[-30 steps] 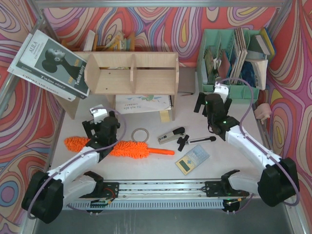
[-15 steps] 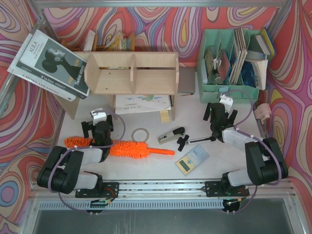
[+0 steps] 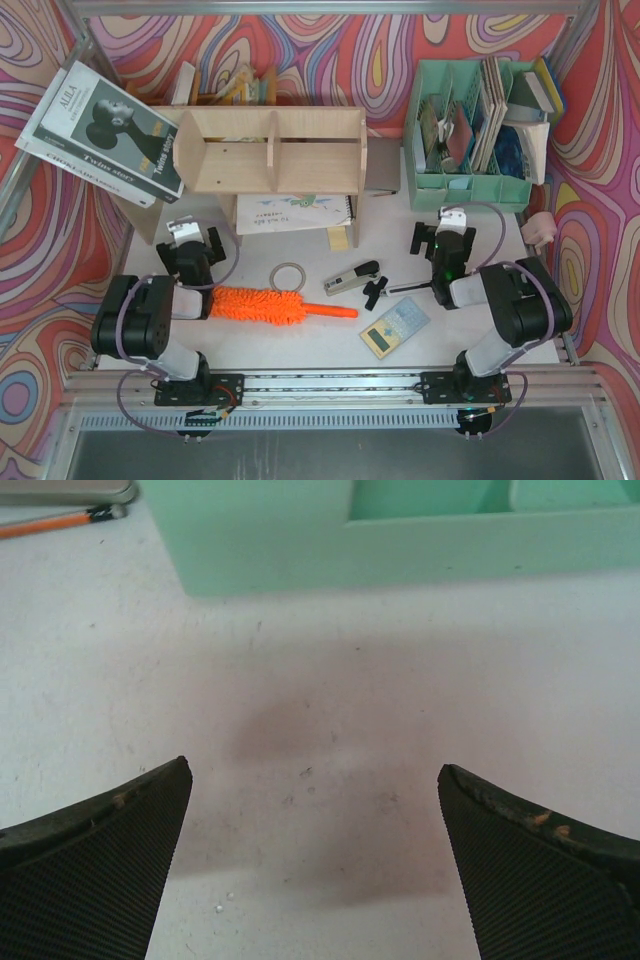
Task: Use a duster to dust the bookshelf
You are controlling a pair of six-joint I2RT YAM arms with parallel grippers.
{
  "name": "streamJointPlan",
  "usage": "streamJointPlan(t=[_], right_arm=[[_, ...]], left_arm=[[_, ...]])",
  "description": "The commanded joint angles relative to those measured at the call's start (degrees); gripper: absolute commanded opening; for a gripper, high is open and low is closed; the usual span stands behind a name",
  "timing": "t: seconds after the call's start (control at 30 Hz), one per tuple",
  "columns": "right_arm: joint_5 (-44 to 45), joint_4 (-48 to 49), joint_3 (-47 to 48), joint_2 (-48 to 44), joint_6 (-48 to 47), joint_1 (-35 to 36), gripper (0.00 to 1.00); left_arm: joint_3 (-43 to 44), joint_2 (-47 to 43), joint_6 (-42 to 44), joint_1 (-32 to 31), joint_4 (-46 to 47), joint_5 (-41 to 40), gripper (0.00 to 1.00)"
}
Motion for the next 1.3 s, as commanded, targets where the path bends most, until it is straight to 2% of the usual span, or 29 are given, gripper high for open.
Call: streamJointPlan(t=[0.0,0.07,0.1,0.23,1.27], right_arm=[[-9.14,13.77,-1.97,2.73,-4.55,-1.26,0.99],[-10.57,15.40,-2.52,3.92,-4.32,-1.92,0.99],[-10.75,19.21,-3.30,5.51,-4.86,-1.99,0.99],[-11.99,16.71,-2.83,5.07,-4.17,-2.54,0.99],[-11.70,17.22,-2.98,5.17,-4.31,-2.60,0.99]], left_arm=[[3.18,-1.37,-4.04,2.61,-5.34,3.29,0.98],[4.36,-0.68,-4.48,2.99,-6.55,3.82,0.98],[5.20,-0.88,-4.39,3.00,-7.95,4.27,0.98],[5.15,-0.81,-4.32,3.00,-8.27,4.37,0.99],[5.67,-0.60,-3.91,2.82,-8.98,4.72,0.98]])
